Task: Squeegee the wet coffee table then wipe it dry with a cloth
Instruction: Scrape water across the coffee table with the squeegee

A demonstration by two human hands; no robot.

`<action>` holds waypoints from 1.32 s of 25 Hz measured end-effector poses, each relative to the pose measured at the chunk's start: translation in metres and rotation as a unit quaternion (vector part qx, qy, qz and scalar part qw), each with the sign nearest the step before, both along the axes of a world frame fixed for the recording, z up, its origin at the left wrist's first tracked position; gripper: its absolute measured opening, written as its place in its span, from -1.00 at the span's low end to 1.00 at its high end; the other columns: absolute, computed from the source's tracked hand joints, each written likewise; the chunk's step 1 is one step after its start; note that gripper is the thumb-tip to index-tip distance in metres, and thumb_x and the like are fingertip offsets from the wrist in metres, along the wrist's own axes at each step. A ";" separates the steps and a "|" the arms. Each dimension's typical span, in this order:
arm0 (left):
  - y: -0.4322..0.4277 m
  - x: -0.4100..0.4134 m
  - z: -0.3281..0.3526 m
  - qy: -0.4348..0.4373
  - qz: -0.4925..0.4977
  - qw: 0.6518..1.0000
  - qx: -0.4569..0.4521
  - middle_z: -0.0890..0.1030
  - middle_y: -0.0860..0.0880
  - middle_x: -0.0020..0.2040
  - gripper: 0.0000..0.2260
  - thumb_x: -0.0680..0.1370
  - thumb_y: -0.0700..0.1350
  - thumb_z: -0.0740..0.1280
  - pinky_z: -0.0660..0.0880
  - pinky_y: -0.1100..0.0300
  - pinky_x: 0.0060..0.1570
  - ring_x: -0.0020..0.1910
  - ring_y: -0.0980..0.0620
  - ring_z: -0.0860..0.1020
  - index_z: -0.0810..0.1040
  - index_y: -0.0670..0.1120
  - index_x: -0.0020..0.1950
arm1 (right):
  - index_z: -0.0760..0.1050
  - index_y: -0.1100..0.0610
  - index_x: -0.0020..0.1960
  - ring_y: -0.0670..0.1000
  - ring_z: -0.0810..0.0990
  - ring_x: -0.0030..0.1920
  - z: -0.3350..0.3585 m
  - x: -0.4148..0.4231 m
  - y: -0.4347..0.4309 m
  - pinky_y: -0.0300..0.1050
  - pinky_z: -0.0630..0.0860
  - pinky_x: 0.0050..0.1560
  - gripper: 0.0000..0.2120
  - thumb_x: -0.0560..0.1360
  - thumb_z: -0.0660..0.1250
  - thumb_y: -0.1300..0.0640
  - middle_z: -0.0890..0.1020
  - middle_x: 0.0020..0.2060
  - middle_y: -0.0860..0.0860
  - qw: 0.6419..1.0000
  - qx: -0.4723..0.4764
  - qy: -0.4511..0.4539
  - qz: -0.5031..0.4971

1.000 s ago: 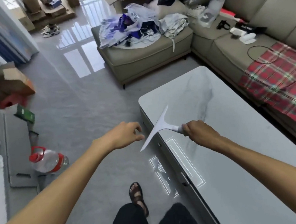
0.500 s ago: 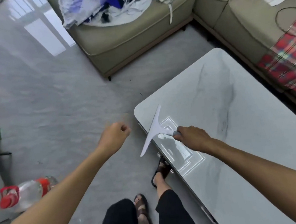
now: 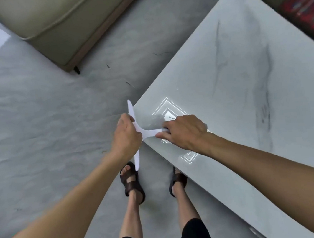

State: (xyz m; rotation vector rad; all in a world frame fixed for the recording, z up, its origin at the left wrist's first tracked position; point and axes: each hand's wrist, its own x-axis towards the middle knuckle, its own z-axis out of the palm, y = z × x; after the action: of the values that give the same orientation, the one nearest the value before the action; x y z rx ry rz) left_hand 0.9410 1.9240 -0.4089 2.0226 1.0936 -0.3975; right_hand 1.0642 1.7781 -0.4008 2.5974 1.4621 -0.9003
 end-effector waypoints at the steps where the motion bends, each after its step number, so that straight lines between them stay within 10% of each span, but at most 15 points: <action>1: -0.001 0.002 -0.008 -0.008 -0.027 1.000 0.005 0.39 -0.06 0.04 -0.72 0.42 -0.34 0.21 0.23 0.14 -0.21 -0.05 -0.07 0.36 0.29 -0.14 0.08 | 0.45 -0.03 -0.22 0.09 0.44 -0.31 -0.006 0.002 -0.003 -0.10 0.07 -0.42 -0.56 0.51 0.06 -0.35 0.37 -0.43 -0.07 1.000 -0.004 -0.001 -0.003; 8: -0.014 0.025 -0.022 0.025 -0.162 0.987 -0.001 0.33 -0.13 0.10 -0.71 0.38 -0.42 0.16 0.36 0.04 0.10 0.16 -0.17 0.35 0.32 -0.19 0.06 | 0.43 -0.40 0.21 0.07 0.57 0.08 0.002 0.038 -0.091 -0.06 0.32 -0.15 -0.63 0.49 0.03 -0.40 0.64 0.03 -0.09 0.989 -0.080 0.039 -0.114; 10: -0.019 0.034 -0.024 0.059 -0.195 0.979 0.002 0.34 -0.20 0.17 -0.70 0.40 -0.41 0.16 0.33 -0.03 0.27 0.27 -0.20 0.29 0.33 -0.26 0.11 | 0.39 -0.57 -0.03 0.05 0.56 0.02 0.019 0.053 -0.134 -0.08 0.29 -0.17 -0.85 0.49 0.06 -0.40 0.61 -0.14 -0.14 0.977 -0.097 0.052 -0.181; 15: -0.022 0.044 -0.027 0.101 -0.187 0.977 -0.008 0.35 -0.28 0.30 -0.67 0.43 -0.36 0.15 0.42 0.00 0.12 0.32 -0.25 0.33 0.33 -0.26 0.20 | 0.35 -0.07 -0.33 0.01 0.49 -0.30 0.048 0.077 -0.202 -0.07 0.32 -0.27 -0.49 0.46 -0.03 -0.45 0.48 -0.39 -0.09 0.961 -0.140 -0.033 -0.238; 19: -0.006 0.031 -0.020 0.032 -0.102 0.994 0.039 0.48 -0.13 0.12 -0.72 0.44 -0.27 0.26 0.33 0.11 -0.13 0.05 -0.14 0.45 0.39 -0.13 0.13 | 0.39 -0.36 -0.29 0.07 0.46 -0.30 0.050 0.050 -0.156 -0.08 0.23 -0.33 -0.66 0.42 -0.03 -0.50 0.42 -0.43 -0.10 0.979 -0.076 -0.010 -0.189; 25: 0.015 0.005 -0.026 0.027 -0.093 0.993 0.067 0.47 -0.11 0.09 -0.76 0.44 -0.28 0.29 0.31 0.10 -0.11 0.00 -0.11 0.43 0.37 -0.11 0.07 | 0.44 -0.01 -0.35 0.06 0.42 -0.35 0.002 -0.014 -0.039 -0.10 0.10 -0.39 -0.51 0.48 0.08 -0.36 0.47 -0.40 -0.07 0.996 -0.024 0.035 -0.084; 33: -0.015 0.019 -0.025 0.054 -0.184 0.981 0.005 0.44 -0.11 0.16 -0.72 0.45 -0.27 0.32 0.41 0.05 0.09 0.16 -0.16 0.44 0.43 -0.19 0.15 | 0.46 -0.11 -0.26 0.08 0.63 -0.12 0.020 0.025 -0.177 -0.08 0.28 -0.24 -0.50 0.46 -0.02 -0.45 0.65 -0.20 -0.01 0.978 -0.135 -0.044 -0.154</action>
State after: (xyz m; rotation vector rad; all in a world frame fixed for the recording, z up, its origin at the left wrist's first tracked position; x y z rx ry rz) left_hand 0.9602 1.9091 -0.4335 2.2366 0.7796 -0.6993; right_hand 1.0892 1.6007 -0.3808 2.6525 0.8593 -0.9212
